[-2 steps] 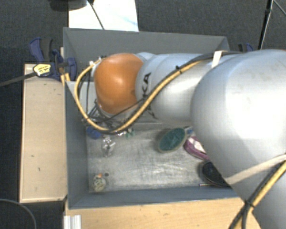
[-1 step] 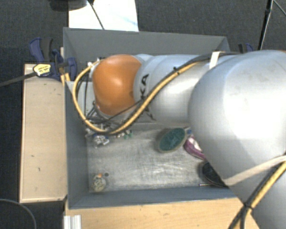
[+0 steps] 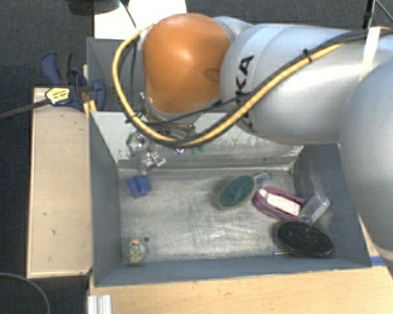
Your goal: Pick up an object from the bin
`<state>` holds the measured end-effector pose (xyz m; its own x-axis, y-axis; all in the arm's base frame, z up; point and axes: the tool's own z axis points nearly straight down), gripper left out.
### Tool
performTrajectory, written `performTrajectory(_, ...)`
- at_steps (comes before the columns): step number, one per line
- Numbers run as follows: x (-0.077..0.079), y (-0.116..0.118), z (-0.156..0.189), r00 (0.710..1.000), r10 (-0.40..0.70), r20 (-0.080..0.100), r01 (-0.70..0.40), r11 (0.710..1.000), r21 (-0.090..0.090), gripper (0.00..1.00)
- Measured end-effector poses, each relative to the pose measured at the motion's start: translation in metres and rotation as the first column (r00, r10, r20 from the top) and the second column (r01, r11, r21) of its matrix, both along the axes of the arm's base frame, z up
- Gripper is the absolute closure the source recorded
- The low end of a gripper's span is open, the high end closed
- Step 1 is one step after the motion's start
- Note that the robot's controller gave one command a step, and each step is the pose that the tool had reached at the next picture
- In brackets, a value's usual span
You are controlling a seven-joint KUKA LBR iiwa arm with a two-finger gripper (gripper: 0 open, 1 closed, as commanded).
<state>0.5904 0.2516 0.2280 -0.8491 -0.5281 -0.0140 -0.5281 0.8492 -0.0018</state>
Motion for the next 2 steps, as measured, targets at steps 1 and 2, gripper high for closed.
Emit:
performTrajectory(1,-0.0018,-0.0006,-0.0054,1.0,-0.005,-0.01,0.005,1.0,-0.003,1.0)
performTrajectory(2,-0.0018,-0.0007,-0.0054,1.0,-0.008,-0.01,0.008,1.0,-0.003,1.0)
